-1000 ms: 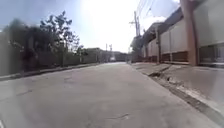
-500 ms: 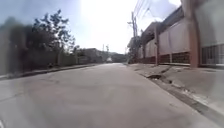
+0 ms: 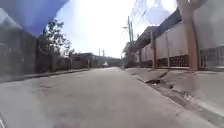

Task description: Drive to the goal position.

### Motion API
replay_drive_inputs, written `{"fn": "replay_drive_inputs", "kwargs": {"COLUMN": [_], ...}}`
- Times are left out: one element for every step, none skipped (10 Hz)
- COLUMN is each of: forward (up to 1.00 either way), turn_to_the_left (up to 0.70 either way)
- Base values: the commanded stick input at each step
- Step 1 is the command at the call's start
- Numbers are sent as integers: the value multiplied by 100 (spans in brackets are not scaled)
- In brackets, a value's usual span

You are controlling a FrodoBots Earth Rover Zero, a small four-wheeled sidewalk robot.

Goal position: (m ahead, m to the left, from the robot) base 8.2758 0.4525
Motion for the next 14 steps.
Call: {"fn": "replay_drive_inputs", "kwargs": {"forward": [70,70,70,70,70,70,70,70,70,70,70,70,70,70], "turn_to_the_left": [0,0,0,0,0,0,0,0,0,0,0,0,0,0]}}
